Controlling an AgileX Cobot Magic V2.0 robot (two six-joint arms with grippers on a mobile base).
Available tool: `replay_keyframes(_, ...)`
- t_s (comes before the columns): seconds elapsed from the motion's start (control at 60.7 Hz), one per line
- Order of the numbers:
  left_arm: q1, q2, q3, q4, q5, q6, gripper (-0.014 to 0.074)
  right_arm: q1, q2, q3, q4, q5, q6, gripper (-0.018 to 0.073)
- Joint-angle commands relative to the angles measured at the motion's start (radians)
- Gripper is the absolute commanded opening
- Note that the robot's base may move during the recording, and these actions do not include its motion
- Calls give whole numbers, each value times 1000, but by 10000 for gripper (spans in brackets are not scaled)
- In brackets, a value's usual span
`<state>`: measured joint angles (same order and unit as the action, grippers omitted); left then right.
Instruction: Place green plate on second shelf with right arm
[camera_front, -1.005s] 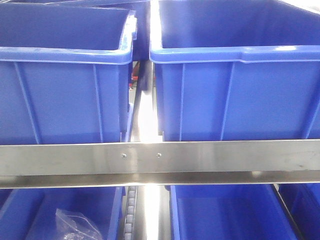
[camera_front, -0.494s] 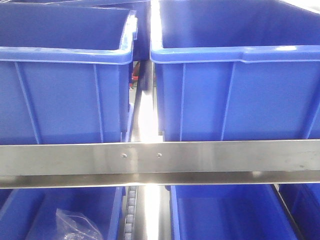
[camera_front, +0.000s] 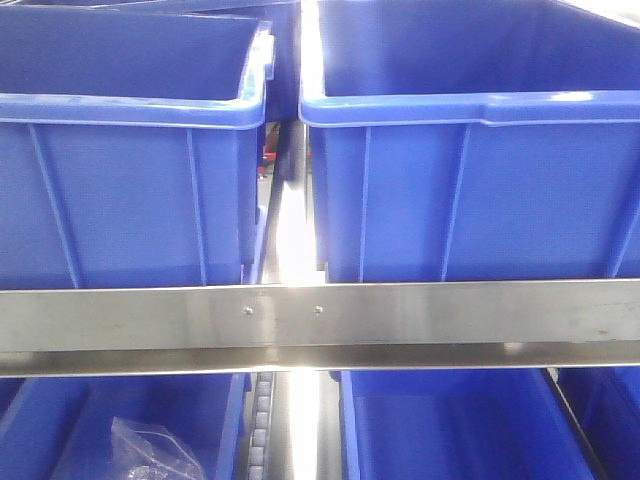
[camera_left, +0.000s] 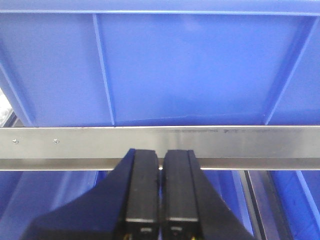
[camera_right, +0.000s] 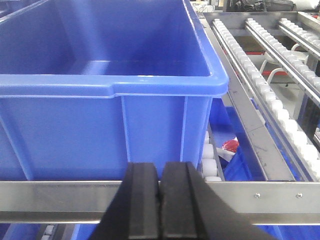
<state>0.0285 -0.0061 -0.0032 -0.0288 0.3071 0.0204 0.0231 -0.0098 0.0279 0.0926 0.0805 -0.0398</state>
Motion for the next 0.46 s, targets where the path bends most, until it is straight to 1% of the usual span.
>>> replay_keyframes(0.0,-7,-21,40,-6,-81,0,124,-5,-18,-7,-14,-86,1,53)
replay_keyframes(0.445,-7,-21,40,-6,-81,0,124,-5,-18,-7,-14,-86,1,53)
